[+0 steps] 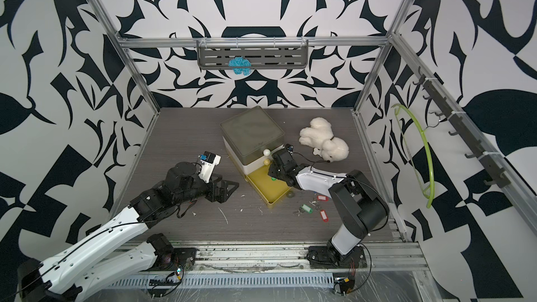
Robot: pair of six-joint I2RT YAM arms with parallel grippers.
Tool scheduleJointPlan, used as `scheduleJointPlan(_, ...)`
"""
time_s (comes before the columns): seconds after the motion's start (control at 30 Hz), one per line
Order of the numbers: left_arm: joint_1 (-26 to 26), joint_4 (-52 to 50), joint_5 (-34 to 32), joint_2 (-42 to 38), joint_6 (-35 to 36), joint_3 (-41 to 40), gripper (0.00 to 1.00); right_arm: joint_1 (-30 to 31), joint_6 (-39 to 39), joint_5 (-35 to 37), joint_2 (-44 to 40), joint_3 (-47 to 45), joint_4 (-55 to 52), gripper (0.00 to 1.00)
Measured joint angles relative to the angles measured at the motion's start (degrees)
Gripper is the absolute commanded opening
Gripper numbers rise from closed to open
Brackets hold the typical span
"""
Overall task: Take the keys out of the drawer
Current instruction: Pick up the key from the drawer.
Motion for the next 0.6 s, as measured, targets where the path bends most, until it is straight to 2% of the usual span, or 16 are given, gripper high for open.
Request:
scheduleJointPlan(0.4, 0.0, 0.0, 0.0, 0.0, 0.0, 0.0, 0.99, -0.9, 4.3, -0.8, 4.5, 2.9, -0.3, 0.34)
scheduleJointPlan(0.47, 0.0, 0.0, 0.0, 0.0, 0.1, 0.0, 0.99, -1.0, 4.2, -0.7, 4.6, 3.2, -0.8, 0.3)
scheduleJointPlan(0.6, 0.0, 0.0, 0.0, 0.1, 0.3, 0.0, 0.99, -1.1, 3.6, -0.1, 5.3, 4.4, -3.0, 0.15)
